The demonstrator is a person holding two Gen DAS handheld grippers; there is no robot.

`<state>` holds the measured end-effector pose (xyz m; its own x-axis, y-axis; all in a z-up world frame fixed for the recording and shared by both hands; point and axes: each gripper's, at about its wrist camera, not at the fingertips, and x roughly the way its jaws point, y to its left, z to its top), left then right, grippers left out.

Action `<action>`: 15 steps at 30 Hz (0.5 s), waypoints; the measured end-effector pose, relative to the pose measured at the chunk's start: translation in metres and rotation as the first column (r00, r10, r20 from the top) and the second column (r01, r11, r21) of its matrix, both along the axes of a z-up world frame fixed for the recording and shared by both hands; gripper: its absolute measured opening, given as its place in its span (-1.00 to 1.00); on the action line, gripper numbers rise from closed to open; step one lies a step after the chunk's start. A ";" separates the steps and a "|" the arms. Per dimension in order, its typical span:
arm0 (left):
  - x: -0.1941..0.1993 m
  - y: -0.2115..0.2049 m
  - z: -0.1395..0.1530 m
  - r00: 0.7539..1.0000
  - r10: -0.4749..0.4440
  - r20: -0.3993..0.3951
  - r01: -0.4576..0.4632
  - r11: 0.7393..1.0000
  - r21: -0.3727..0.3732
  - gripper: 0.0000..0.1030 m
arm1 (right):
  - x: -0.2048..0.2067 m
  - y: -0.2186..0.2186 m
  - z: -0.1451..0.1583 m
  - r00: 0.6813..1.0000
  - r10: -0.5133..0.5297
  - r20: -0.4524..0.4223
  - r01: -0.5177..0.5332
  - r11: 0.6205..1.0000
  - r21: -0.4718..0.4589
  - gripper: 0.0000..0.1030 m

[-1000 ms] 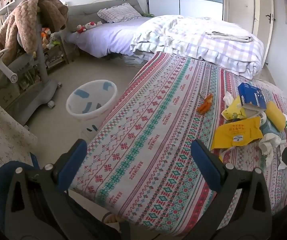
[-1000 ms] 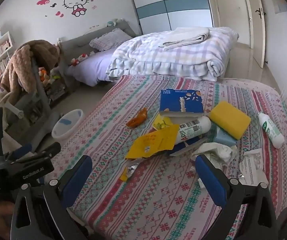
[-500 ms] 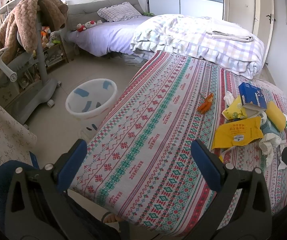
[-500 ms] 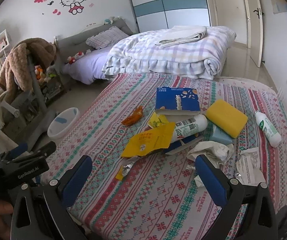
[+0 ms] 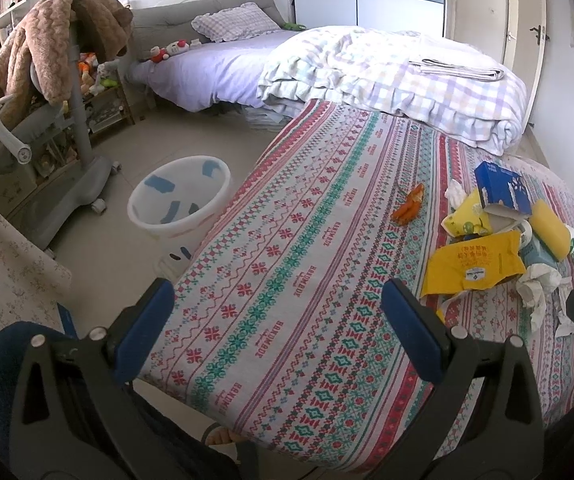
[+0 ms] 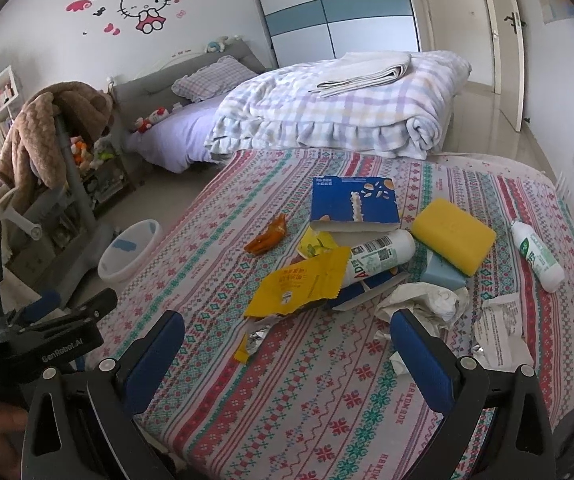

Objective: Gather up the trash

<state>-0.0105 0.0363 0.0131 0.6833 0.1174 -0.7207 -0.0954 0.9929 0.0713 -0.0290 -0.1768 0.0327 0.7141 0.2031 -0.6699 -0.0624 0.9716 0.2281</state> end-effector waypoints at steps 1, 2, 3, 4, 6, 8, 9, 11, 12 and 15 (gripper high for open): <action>0.000 -0.001 -0.001 1.000 -0.002 -0.002 0.002 1.000 0.000 1.00 | 0.000 0.000 0.000 1.000 -0.001 0.001 0.001 1.000 -0.003 1.00; 0.000 -0.001 0.000 1.000 -0.004 -0.003 0.004 1.000 -0.001 1.00 | 0.000 0.000 0.000 1.000 -0.005 -0.004 0.005 1.000 0.003 1.00; 0.000 -0.002 0.000 1.000 -0.006 -0.004 0.006 1.000 -0.002 1.00 | 0.000 -0.001 0.000 1.000 -0.009 -0.006 0.009 1.000 0.008 1.00; 0.001 -0.002 0.000 1.000 -0.008 -0.006 0.008 1.000 -0.004 1.00 | 0.000 -0.002 0.000 1.000 -0.013 -0.007 0.014 1.000 0.015 1.00; 0.002 -0.003 0.000 1.000 -0.019 -0.009 0.019 1.000 -0.010 1.00 | 0.001 -0.006 0.000 1.000 -0.028 -0.002 0.028 0.999 0.030 1.00; 0.004 -0.006 0.000 0.998 -0.054 -0.021 0.053 0.998 -0.018 1.00 | 0.003 -0.014 0.001 0.998 -0.060 -0.003 0.060 0.997 0.048 1.00; 0.004 -0.011 -0.001 0.996 -0.080 -0.033 0.080 0.997 -0.013 1.00 | 0.004 -0.019 0.000 0.996 -0.087 -0.004 0.088 0.994 0.062 1.00; 0.005 -0.018 -0.002 0.992 -0.117 -0.047 0.117 0.993 0.001 1.00 | 0.007 -0.036 -0.003 0.987 -0.159 -0.026 0.160 0.983 0.085 1.00; 0.005 -0.024 -0.002 0.989 -0.140 -0.051 0.141 0.990 0.007 1.00 | 0.007 -0.045 -0.005 0.981 -0.194 -0.033 0.196 0.976 0.095 1.00; 0.005 -0.035 -0.002 0.978 -0.199 -0.064 0.201 0.980 0.016 1.00 | 0.008 -0.078 -0.011 0.954 -0.296 -0.058 0.301 0.941 0.155 1.00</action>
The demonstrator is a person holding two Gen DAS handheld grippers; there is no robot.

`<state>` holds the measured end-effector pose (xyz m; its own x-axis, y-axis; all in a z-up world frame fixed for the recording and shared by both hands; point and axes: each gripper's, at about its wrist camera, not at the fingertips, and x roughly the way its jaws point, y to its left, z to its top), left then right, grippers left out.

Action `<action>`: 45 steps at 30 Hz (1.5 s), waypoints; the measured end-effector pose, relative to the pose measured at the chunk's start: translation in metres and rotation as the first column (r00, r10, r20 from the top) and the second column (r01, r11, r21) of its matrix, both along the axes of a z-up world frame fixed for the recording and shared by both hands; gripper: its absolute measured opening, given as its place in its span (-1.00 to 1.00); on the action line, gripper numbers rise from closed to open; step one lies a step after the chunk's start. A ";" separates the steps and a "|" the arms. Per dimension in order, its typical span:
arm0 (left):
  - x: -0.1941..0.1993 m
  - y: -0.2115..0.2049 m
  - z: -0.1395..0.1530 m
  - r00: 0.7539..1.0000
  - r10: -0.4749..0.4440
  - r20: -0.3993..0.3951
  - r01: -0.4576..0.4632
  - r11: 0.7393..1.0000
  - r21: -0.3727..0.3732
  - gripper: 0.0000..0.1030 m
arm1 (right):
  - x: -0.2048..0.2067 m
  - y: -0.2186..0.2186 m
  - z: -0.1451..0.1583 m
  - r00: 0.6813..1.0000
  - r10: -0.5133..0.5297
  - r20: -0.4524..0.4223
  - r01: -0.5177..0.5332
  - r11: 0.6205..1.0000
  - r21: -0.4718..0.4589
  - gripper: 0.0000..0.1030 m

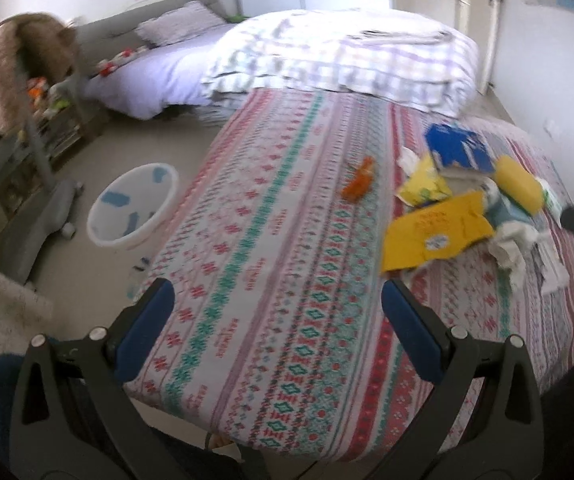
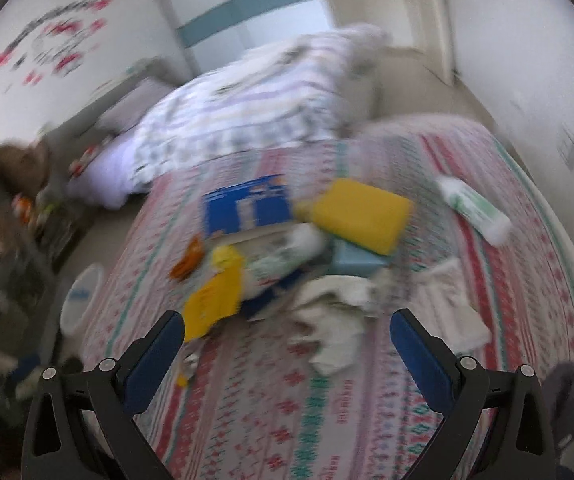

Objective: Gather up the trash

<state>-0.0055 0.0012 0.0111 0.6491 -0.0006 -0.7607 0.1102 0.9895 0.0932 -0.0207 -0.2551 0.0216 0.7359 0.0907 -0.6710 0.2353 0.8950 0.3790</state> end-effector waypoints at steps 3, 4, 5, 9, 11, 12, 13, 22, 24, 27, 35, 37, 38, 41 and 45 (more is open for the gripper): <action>0.004 -0.012 0.000 0.998 -0.062 -0.025 0.063 0.998 0.012 1.00 | -0.001 -0.027 -0.007 0.994 -0.090 -0.053 0.094 0.993 0.074 1.00; 0.006 -0.017 0.000 0.995 -0.089 -0.036 0.090 0.996 0.016 1.00 | -0.002 -0.034 -0.010 0.992 -0.104 -0.070 0.110 0.989 0.103 1.00; 0.009 -0.024 -0.001 0.991 -0.126 -0.048 0.127 0.991 0.028 1.00 | -0.001 -0.040 -0.012 0.989 -0.118 -0.092 0.129 0.984 0.124 1.00; 0.024 -0.054 -0.007 0.948 -0.280 -0.152 0.285 0.959 0.012 1.00 | 0.000 -0.058 -0.022 0.968 -0.191 -0.165 0.218 0.962 0.164 1.00; 0.033 -0.070 -0.010 0.921 -0.339 -0.192 0.349 0.937 0.018 1.00 | 0.001 -0.065 -0.028 0.959 -0.203 -0.196 0.242 0.949 0.203 1.00; 0.036 -0.078 -0.012 0.908 -0.367 -0.202 0.381 0.924 0.033 1.00 | 0.002 -0.068 -0.032 0.955 -0.205 -0.212 0.252 0.942 0.223 1.00; 0.040 -0.086 -0.013 0.894 -0.396 -0.212 0.414 0.909 0.049 1.00 | 0.004 -0.070 -0.036 0.952 -0.206 -0.226 0.259 0.936 0.237 1.00; 0.069 -0.141 -0.035 0.797 -0.568 -0.205 0.600 0.783 0.162 0.40 | 0.003 -0.087 -0.047 0.936 -0.241 -0.255 0.318 0.892 0.323 0.99; 0.077 -0.136 -0.037 0.799 -0.561 -0.216 0.591 0.799 0.110 -0.16 | 0.005 -0.085 -0.048 0.937 -0.233 -0.261 0.309 0.899 0.309 0.98; 0.084 -0.131 -0.033 0.794 -0.569 -0.212 0.587 0.809 0.026 -0.69 | 0.011 -0.084 -0.049 0.937 -0.230 -0.265 0.307 0.902 0.303 0.97; 0.091 -0.092 0.008 0.839 -0.520 -0.163 0.479 0.846 -0.234 -0.87 | 0.017 -0.076 -0.049 0.940 -0.215 -0.266 0.289 0.916 0.279 0.84; 0.092 -0.079 0.016 0.848 -0.508 -0.153 0.455 0.844 -0.284 -0.88 | 0.019 -0.072 -0.050 0.941 -0.201 -0.272 0.275 0.924 0.267 0.77; 0.091 -0.071 0.019 0.854 -0.499 -0.148 0.438 0.842 -0.315 -0.88 | 0.022 -0.070 -0.051 0.943 -0.190 -0.274 0.263 0.928 0.262 0.73; 0.101 -0.048 0.024 0.869 -0.469 -0.159 0.375 0.832 -0.409 -0.88 | 0.029 -0.057 -0.053 0.951 -0.141 -0.277 0.210 0.948 0.240 0.68; 0.111 -0.024 0.024 0.897 -0.406 -0.178 0.288 0.838 -0.463 -0.88 | 0.039 -0.032 -0.061 0.952 -0.048 -0.304 0.112 0.974 0.199 0.68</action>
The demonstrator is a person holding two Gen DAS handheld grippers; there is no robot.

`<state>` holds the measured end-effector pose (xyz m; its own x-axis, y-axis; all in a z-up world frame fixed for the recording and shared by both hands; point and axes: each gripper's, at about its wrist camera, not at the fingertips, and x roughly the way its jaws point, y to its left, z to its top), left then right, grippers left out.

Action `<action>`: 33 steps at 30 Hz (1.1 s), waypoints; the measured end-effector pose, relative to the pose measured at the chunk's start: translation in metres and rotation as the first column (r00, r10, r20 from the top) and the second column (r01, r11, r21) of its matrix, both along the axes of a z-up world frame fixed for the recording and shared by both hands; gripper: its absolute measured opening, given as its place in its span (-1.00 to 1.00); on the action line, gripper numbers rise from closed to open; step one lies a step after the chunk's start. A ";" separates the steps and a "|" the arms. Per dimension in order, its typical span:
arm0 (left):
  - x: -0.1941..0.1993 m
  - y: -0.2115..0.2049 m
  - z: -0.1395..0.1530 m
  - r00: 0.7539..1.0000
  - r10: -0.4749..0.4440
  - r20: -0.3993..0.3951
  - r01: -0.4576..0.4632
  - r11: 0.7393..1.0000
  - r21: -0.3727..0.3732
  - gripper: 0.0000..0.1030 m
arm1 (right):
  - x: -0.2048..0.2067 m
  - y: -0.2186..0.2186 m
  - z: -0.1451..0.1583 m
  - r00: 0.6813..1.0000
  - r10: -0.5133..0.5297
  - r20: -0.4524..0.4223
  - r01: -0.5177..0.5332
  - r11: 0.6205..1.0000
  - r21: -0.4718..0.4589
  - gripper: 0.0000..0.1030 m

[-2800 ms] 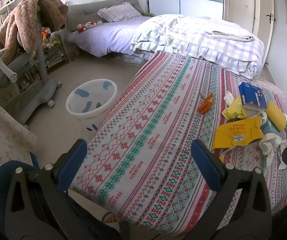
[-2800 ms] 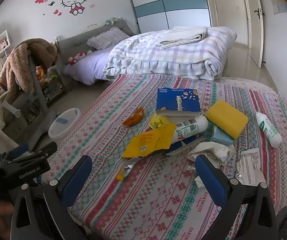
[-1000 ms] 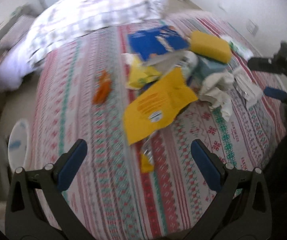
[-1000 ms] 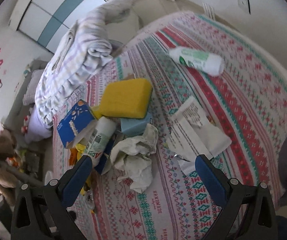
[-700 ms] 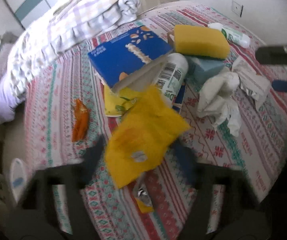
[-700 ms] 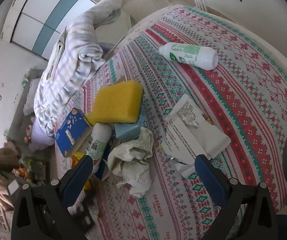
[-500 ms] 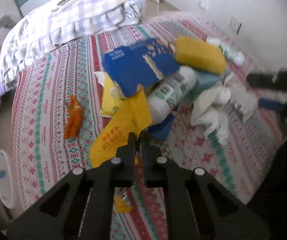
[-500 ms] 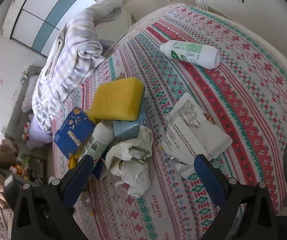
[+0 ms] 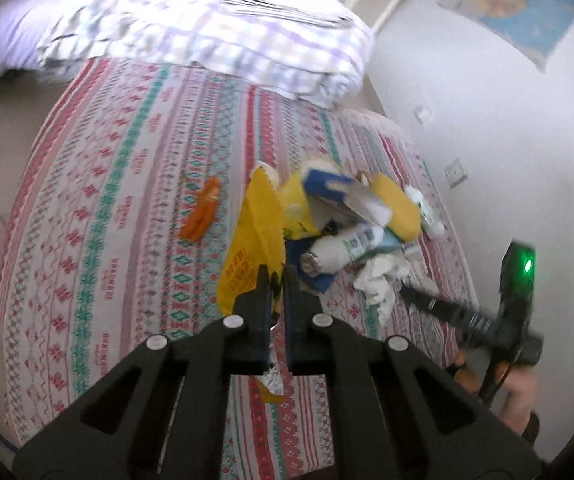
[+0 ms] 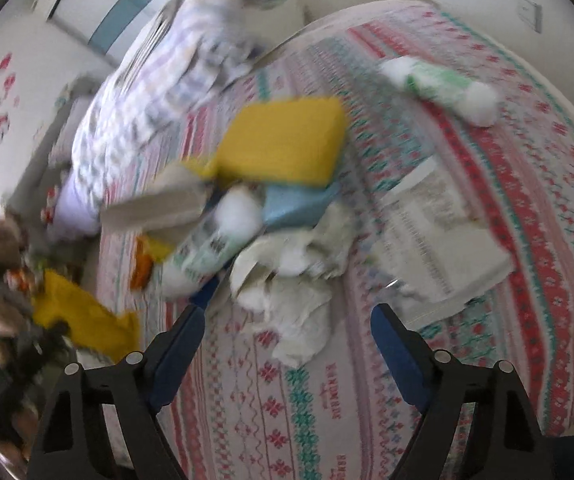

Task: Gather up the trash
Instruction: 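Grasp the yellow paper bag with the left gripper while the right gripper grasps crumpled white paper, then carry the yellow bag to the wastebasket and open the left gripper while the right gripper holds the paper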

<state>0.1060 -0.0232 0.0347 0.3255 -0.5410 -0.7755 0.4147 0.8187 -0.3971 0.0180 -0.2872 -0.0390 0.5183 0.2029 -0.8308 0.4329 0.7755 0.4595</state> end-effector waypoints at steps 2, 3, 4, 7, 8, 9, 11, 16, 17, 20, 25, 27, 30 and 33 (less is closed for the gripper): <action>0.002 0.005 -0.001 1.000 0.019 -0.011 -0.019 1.000 -0.003 -0.88 | 0.009 0.016 -0.008 0.997 0.063 -0.050 -0.066 0.996 -0.054 0.68; 0.003 0.008 -0.002 0.999 0.031 -0.023 -0.032 0.999 -0.012 -0.88 | 0.013 0.022 -0.012 0.994 0.081 -0.076 -0.087 0.993 -0.083 0.67; 0.005 0.010 -0.003 0.999 0.040 -0.034 -0.041 0.999 -0.018 -0.88 | 0.016 0.028 -0.015 0.991 0.093 -0.098 -0.104 0.988 -0.114 0.64; 0.008 0.020 -0.004 0.995 0.068 -0.074 -0.071 0.996 -0.046 -0.88 | 0.023 0.037 -0.020 0.985 0.104 -0.140 -0.132 0.969 -0.209 0.05; 0.007 0.023 -0.004 0.994 0.073 -0.081 -0.077 0.996 -0.051 -0.88 | 0.024 0.036 -0.022 0.984 0.099 -0.147 -0.131 0.965 -0.229 -0.45; 0.008 0.028 -0.003 0.993 0.083 -0.087 -0.088 0.994 -0.058 -0.88 | 0.024 0.036 -0.023 0.985 0.098 -0.145 -0.128 0.967 -0.219 -0.73; 0.009 0.038 0.000 0.990 0.106 -0.088 -0.112 0.991 -0.073 -0.88 | 0.018 0.029 -0.021 0.991 0.083 -0.109 -0.101 0.981 -0.168 -0.83; 0.018 0.080 0.017 0.979 0.185 -0.080 -0.195 0.971 -0.136 -0.88 | -0.009 0.023 0.021 0.990 0.084 0.114 -0.067 0.987 -0.143 -0.85; 0.020 0.086 0.019 0.977 0.199 -0.082 -0.209 0.967 -0.144 -0.88 | -0.013 0.024 0.026 0.985 0.089 0.149 -0.068 0.987 -0.145 -0.85; 0.033 0.122 0.027 0.956 0.275 -0.102 -0.290 0.939 -0.187 -0.88 | -0.020 0.029 0.045 0.959 0.123 0.254 -0.078 0.980 -0.181 -0.85; 0.054 0.204 0.028 0.862 0.490 -0.131 -0.506 0.843 -0.183 -0.88 | -0.015 0.071 0.058 0.911 0.252 0.327 -0.191 0.959 -0.207 -0.85; 0.061 0.236 0.020 0.801 0.576 -0.163 -0.598 0.784 -0.167 -0.88 | -0.007 0.091 0.057 0.897 0.313 0.313 -0.256 0.943 -0.211 -0.85; 0.070 0.278 0.001 0.710 0.660 -0.246 -0.702 0.692 -0.171 -0.88 | 0.011 0.129 0.052 0.874 0.400 0.277 -0.348 0.912 -0.217 -0.85; 0.075 0.297 -0.013 0.653 0.699 -0.291 -0.753 0.639 -0.158 -0.88 | 0.031 0.169 0.048 0.840 0.474 0.265 -0.437 0.879 -0.188 -0.84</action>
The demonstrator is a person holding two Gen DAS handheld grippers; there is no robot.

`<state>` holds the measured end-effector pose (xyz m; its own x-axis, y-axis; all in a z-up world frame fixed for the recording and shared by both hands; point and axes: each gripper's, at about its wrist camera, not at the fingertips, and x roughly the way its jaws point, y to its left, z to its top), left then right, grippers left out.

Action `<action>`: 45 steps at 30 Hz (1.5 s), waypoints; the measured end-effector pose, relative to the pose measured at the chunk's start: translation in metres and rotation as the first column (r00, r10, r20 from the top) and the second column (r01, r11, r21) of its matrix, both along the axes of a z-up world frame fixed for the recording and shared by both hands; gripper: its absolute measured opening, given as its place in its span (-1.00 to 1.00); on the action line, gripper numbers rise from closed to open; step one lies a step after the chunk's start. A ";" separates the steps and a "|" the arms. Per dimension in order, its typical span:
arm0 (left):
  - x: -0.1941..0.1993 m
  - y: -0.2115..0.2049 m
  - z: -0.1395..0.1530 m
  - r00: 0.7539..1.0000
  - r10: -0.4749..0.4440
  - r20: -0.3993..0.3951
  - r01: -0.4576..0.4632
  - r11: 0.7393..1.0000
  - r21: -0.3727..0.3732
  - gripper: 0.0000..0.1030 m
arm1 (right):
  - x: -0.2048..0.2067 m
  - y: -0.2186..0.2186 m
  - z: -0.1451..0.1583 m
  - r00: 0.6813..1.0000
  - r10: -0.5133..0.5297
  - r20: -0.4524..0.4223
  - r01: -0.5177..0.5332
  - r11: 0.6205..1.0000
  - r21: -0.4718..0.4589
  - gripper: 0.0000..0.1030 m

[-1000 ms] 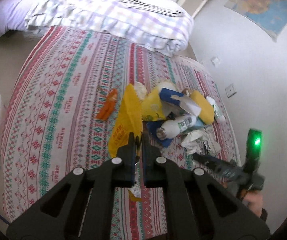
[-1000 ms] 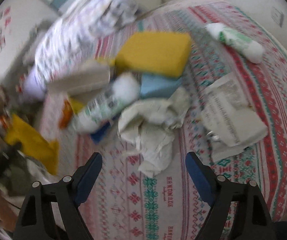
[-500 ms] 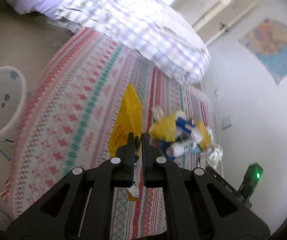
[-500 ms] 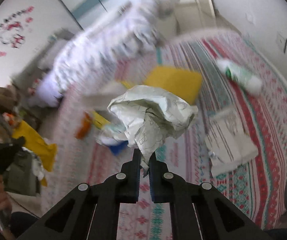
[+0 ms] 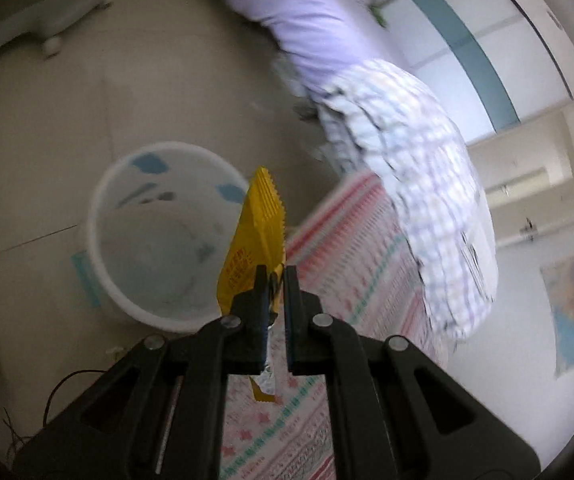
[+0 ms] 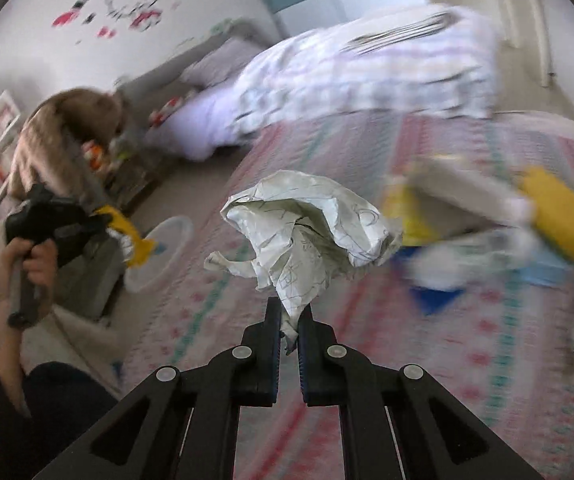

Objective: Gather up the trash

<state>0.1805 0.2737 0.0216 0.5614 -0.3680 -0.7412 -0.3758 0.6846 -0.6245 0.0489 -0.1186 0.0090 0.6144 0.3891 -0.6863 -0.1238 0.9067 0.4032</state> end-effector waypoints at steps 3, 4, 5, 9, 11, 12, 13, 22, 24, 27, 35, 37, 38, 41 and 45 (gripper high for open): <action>0.008 0.019 -0.014 0.998 0.049 -0.029 -0.049 0.999 -0.013 -0.88 | 0.022 0.042 -0.001 0.996 0.088 -0.004 -0.088 0.996 0.019 -0.84; 0.013 0.027 -0.021 0.997 0.072 -0.037 -0.073 0.997 -0.029 -0.88 | 0.030 0.055 -0.002 0.993 0.115 -0.008 -0.115 0.993 0.042 -0.84; 0.013 0.032 -0.025 0.995 0.088 -0.040 -0.090 0.995 -0.048 -0.88 | 0.037 0.069 -0.006 0.991 0.136 -0.016 -0.135 0.989 0.069 -0.84; 0.023 0.039 -0.038 0.995 0.085 -0.050 -0.091 0.987 -0.136 -0.72 | 0.064 0.118 -0.021 0.977 0.208 -0.049 -0.198 0.968 0.156 -0.84; 0.022 0.038 -0.038 0.993 0.088 -0.078 -0.099 0.984 -0.145 -0.16 | 0.077 0.144 -0.026 0.969 0.240 -0.058 -0.227 0.958 0.174 -0.84; 0.019 0.041 -0.035 0.990 0.117 -0.076 -0.127 0.982 -0.143 0.07 | 0.085 0.159 -0.028 0.963 0.261 -0.062 -0.247 0.953 0.174 -0.84; 0.013 0.046 -0.029 0.985 0.164 -0.050 -0.170 0.975 -0.142 0.11 | 0.093 0.172 -0.030 0.958 0.278 -0.065 -0.265 0.950 0.165 -0.84; -0.018 0.082 -0.023 0.944 0.330 -0.031 -0.329 0.922 -0.205 0.44 | 0.158 0.260 -0.023 0.915 0.393 -0.090 -0.385 0.918 0.093 -0.76; -0.021 0.082 -0.021 0.937 0.348 -0.023 -0.345 0.913 -0.220 0.58 | 0.169 0.275 -0.030 0.905 0.405 -0.133 -0.398 0.914 0.078 -0.48; -0.019 0.077 -0.011 0.942 0.334 0.031 -0.322 0.926 -0.195 0.61 | 0.171 0.267 -0.037 0.905 0.390 -0.168 -0.375 0.920 0.116 -0.29; -0.010 0.039 0.005 0.952 0.285 0.113 -0.264 0.950 -0.166 0.69 | 0.126 0.177 -0.030 0.926 0.337 -0.172 -0.321 0.940 0.111 0.05; -0.003 0.015 0.015 0.968 0.199 0.151 -0.181 0.976 -0.124 0.70 | 0.108 0.142 -0.018 0.932 0.327 -0.156 -0.315 0.944 0.099 0.05; 0.001 0.002 0.021 0.975 0.144 0.170 -0.129 0.987 -0.096 0.71 | 0.101 0.126 -0.011 0.938 0.313 -0.149 -0.303 0.949 0.086 0.06; 0.010 -0.046 0.037 0.975 -0.083 0.206 0.087 0.996 -0.012 0.75 | 0.081 0.065 0.020 0.967 0.227 -0.118 -0.223 0.974 0.049 0.06; 0.004 -0.126 0.056 0.928 -0.305 0.213 0.271 0.946 0.176 0.75 | 0.042 -0.031 0.064 0.998 0.051 -0.034 -0.048 0.995 0.086 0.19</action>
